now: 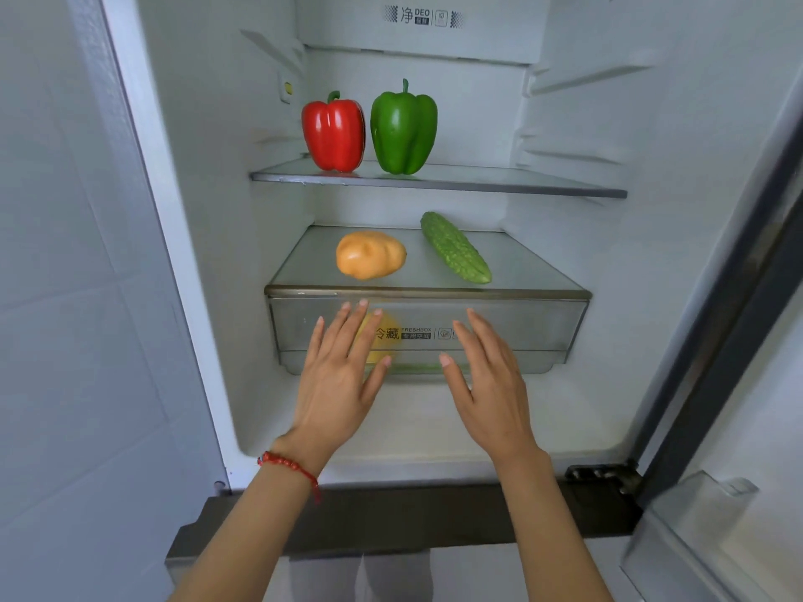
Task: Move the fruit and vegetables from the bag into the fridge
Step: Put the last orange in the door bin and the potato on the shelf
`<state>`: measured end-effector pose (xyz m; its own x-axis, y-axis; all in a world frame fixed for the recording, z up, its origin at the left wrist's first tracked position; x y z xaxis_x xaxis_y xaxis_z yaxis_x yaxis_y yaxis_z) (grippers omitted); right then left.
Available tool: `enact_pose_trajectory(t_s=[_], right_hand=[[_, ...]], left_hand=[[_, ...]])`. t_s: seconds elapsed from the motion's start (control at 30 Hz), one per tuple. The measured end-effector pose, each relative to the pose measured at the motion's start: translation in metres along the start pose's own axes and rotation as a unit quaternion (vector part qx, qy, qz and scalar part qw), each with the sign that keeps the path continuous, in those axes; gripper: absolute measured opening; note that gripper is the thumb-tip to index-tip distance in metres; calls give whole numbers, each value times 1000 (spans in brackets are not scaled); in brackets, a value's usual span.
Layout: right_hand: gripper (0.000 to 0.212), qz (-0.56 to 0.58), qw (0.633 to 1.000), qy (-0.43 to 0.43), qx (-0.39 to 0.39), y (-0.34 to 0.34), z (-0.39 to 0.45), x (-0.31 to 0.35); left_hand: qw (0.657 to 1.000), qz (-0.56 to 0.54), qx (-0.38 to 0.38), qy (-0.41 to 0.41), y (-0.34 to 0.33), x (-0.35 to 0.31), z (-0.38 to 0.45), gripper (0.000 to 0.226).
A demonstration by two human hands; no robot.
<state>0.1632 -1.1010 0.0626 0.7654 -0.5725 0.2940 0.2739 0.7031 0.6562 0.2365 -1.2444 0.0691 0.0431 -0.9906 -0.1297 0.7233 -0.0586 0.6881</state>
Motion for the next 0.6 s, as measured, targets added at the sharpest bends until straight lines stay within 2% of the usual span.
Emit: enact_pose_trajectory(t_s=[0.13,0.23,0.43,0.6], right_hand=[[56,-17,998,-3,54,1,-25,12],[63,-16,993,-17,114,2,-46,21],[56,-35,968,-78,238,3,-99,30],[55,-43,963,-101,246,20,-142,45]], left_hand=[[999,28,26,18,7,-6,-25,51],[995,43,82,31,3,-9,-47,55],[980,15,194,53,-1,-10,-97,79],[967,-1,252,45,10,-17,-142,54]])
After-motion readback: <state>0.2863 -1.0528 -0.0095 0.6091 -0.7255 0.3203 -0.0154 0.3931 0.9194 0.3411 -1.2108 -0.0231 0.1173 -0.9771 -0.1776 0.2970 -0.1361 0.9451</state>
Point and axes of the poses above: each hand's wrist, its own z-axis towards the middle knuckle, its own y-axis out of the back of the hand, x = y × z, the point moved 10 cm from there along z, towards the middle knuckle, and after that the axes turned 3 degrees about x, right-handed, at the moved point
